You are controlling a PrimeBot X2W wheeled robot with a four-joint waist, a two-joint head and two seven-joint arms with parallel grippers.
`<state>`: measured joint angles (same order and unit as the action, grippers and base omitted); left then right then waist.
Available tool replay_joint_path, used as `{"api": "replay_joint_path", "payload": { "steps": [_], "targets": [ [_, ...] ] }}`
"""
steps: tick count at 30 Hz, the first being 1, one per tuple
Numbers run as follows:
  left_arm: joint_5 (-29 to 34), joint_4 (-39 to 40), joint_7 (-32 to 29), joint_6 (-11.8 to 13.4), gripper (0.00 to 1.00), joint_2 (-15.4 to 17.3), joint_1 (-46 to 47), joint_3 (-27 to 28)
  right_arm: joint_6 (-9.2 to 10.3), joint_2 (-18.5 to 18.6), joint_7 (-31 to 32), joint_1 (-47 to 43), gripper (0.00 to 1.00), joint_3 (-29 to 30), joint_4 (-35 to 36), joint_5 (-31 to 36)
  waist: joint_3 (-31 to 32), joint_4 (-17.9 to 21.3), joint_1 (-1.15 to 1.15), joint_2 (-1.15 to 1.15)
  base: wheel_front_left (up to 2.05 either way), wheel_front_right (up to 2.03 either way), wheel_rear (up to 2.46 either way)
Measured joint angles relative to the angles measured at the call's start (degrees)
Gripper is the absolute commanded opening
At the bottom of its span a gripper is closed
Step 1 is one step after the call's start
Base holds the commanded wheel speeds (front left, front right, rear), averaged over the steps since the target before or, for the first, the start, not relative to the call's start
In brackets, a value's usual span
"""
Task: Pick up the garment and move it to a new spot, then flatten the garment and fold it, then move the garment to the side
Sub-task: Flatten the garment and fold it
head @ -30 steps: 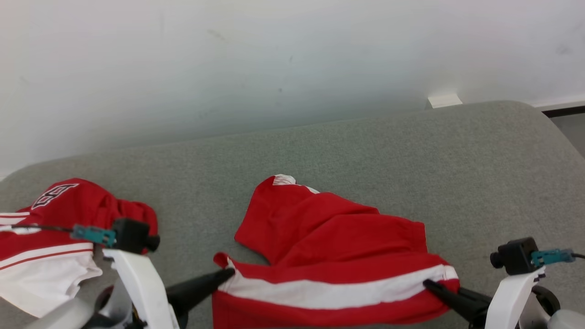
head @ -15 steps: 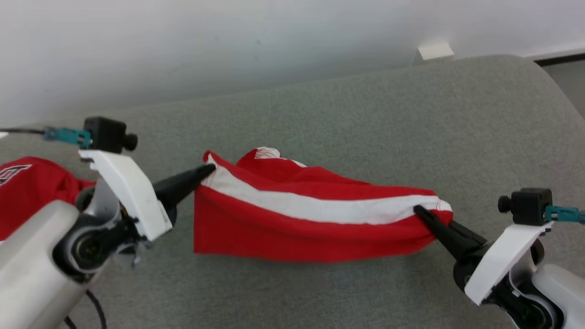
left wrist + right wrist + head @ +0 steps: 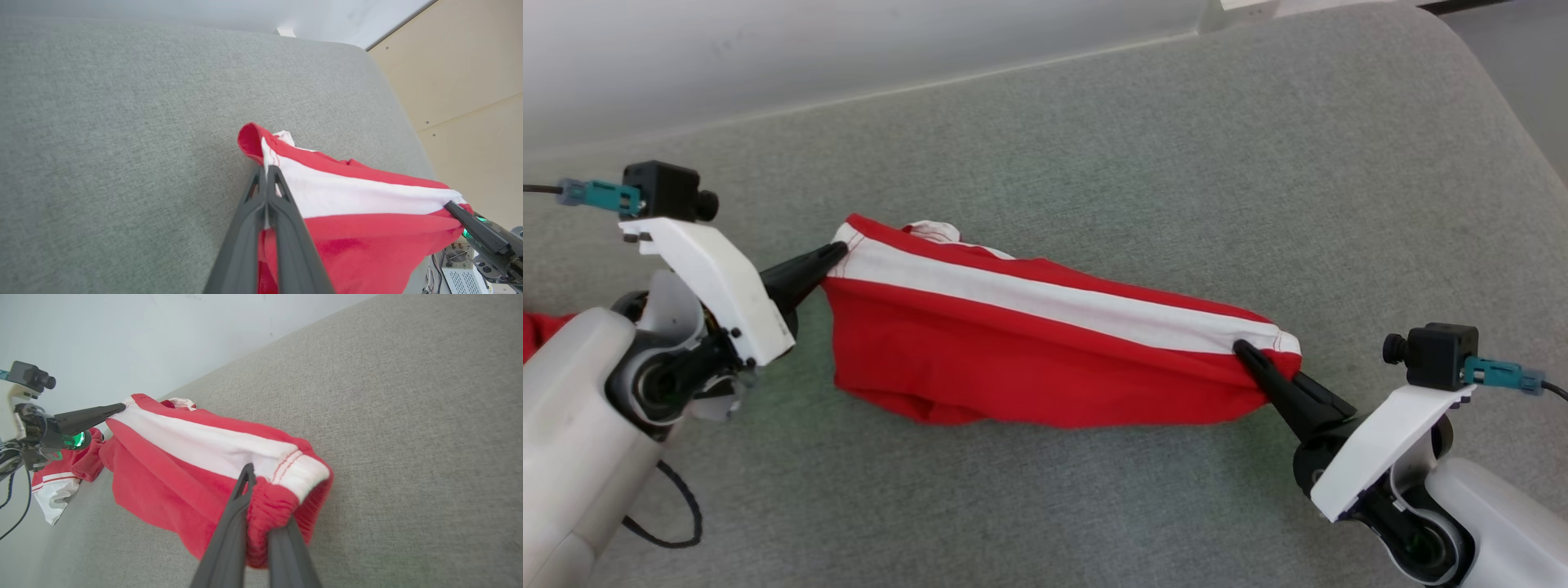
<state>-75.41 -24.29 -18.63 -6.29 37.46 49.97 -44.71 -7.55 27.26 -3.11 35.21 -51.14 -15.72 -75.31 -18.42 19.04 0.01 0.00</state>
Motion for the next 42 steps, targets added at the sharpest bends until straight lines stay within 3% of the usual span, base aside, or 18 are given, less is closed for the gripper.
{"api": "replay_joint_path", "payload": {
  "steps": [9,10,11,12,13,14,21,28,38,42],
  "targets": [
    [-0.1,-5.7,-1.6,-0.8,0.00,-1.2,1.0,-1.6,0.01,-3.4,-0.9,1.2,0.00,-0.5,-3.2,1.3,-1.2,1.7,0.00,0.00,0.00,0.00,0.00],
    [-0.1,-6.2,-1.9,-0.8,0.00,-1.5,1.1,-1.8,0.01,-3.8,-0.8,1.3,0.06,-0.7,-3.8,1.4,-1.2,1.8,0.00,0.00,0.00,0.00,0.00],
    [-0.2,-6.6,-2.0,-0.8,0.00,-1.7,1.1,-2.0,0.00,-4.2,-0.4,1.5,0.41,-0.8,-4.5,1.5,-1.2,1.8,0.00,0.00,0.00,0.00,0.00],
    [-0.2,-6.9,-2.0,-0.8,0.09,-1.9,1.1,-2.1,0.01,-4.4,-0.4,1.7,0.67,-0.9,-5.1,1.6,-1.1,1.7,0.00,0.00,0.00,0.00,0.00],
    [-0.2,-7.2,-2.0,-0.9,0.42,-2.1,1.1,-2.2,0.01,-4.6,-0.2,1.9,1.00,-1.0,-5.6,1.6,-1.0,1.7,0.00,0.00,0.00,0.00,0.00],
    [-0.2,-7.4,-2.0,-0.9,1.00,-2.3,1.2,-2.3,0.01,-4.9,0.1,2.0,1.00,-1.1,-6.1,1.6,-0.8,1.6,0.00,0.00,0.00,0.00,0.00],
    [-1.5,-6.6,-1.7,-1.0,1.00,-2.9,1.1,-3.0,0.01,-4.9,0.0,1.9,1.00,-1.0,-7.2,1.6,1.7,1.0,-0.01,0.00,0.00,0.00,0.00],
    [-1.6,-3.0,2.1,-1.0,1.00,-2.4,-1.0,-4.2,0.01,-2.2,-1.1,-0.6,1.00,0.7,-8.0,1.6,6.3,0.2,-0.01,0.00,0.00,0.00,0.00],
    [3.2,0.4,14.9,-1.1,1.00,-1.3,-5.0,-4.8,0.01,0.3,-9.3,-7.2,1.00,8.1,-9.6,3.7,12.0,-2.7,-0.01,0.00,0.00,0.00,0.00],
    [1.5,0.6,12.7,-1.1,1.00,-2.5,-7.3,-6.3,0.01,0.2,-10.6,-10.5,1.00,11.3,-9.6,4.3,13.1,-4.6,-0.01,0.00,0.00,0.00,0.00]
  ]
}}
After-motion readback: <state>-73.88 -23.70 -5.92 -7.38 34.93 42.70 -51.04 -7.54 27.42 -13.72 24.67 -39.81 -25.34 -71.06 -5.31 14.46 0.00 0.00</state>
